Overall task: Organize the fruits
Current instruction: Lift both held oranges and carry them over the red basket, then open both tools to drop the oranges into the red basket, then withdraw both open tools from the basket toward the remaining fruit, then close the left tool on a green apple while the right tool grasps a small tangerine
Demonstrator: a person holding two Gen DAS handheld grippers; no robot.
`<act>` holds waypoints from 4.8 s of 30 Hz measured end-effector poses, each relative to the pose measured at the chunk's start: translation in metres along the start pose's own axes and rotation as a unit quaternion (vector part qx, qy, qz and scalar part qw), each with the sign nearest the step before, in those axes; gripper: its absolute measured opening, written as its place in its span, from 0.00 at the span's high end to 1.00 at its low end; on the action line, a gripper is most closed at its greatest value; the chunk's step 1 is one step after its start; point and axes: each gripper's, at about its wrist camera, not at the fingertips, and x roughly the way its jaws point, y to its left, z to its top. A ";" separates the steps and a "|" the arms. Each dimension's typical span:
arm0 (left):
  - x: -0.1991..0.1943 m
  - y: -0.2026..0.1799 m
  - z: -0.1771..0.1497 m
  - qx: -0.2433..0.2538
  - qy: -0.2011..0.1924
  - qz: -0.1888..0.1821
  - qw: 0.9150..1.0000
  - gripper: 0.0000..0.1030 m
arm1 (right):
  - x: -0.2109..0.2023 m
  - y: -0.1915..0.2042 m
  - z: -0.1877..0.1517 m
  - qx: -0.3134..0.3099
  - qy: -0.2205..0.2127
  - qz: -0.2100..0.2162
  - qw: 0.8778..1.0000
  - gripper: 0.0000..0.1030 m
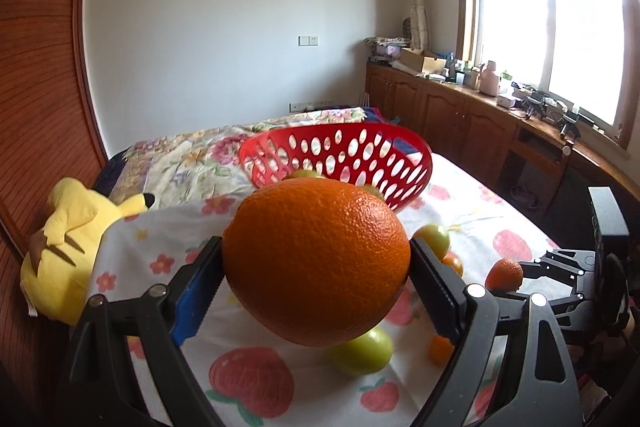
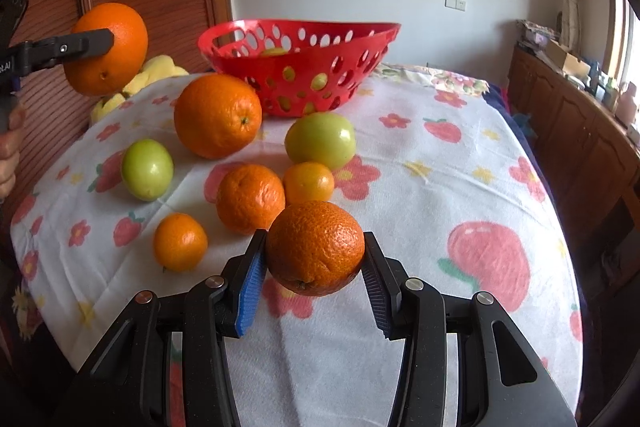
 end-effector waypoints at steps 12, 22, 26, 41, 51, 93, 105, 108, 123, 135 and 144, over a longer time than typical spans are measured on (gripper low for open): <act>0.041 -0.005 0.044 0.014 -0.001 -0.004 1.000 0.14 | -0.016 -0.024 0.098 -0.040 -0.065 0.017 0.997 0.55; 0.087 -0.009 0.058 0.023 0.025 -0.001 0.999 0.14 | 0.056 -0.029 0.163 -0.066 -0.045 0.053 0.995 0.55; 0.101 -0.011 0.058 0.028 0.036 0.002 0.999 0.14 | 0.083 -0.027 0.173 -0.082 -0.028 0.071 0.994 0.55; 0.128 -0.013 0.055 0.035 0.061 0.004 0.998 0.14 | 0.117 -0.029 0.173 -0.091 0.008 0.075 0.993 0.48; 0.144 -0.019 0.050 0.039 0.084 0.007 0.996 0.13 | 0.099 -0.040 0.168 -0.070 -0.014 0.074 0.995 0.50; 0.042 -0.038 0.009 0.022 0.003 0.025 0.999 0.12 | 0.010 -0.018 0.100 -0.004 -0.057 0.039 0.998 0.43; 0.023 -0.030 -0.053 -0.003 0.009 0.035 0.999 0.12 | -0.003 0.009 0.051 0.015 -0.041 0.043 0.998 0.44; 0.024 -0.027 -0.063 -0.012 0.006 0.030 0.999 0.12 | -0.003 0.019 0.040 0.012 -0.035 0.048 0.998 0.46; 0.022 -0.026 -0.077 -0.014 0.006 0.028 0.999 0.12 | 0.012 0.053 0.011 -0.007 0.003 0.075 0.997 0.53; 0.022 -0.023 -0.077 -0.022 0.006 0.033 0.999 0.12 | 0.028 0.062 0.002 -0.020 0.041 0.072 0.996 0.55; 0.026 -0.025 -0.077 -0.015 0.016 0.037 0.999 0.12 | 0.031 0.062 0.001 -0.031 0.050 0.072 0.996 0.64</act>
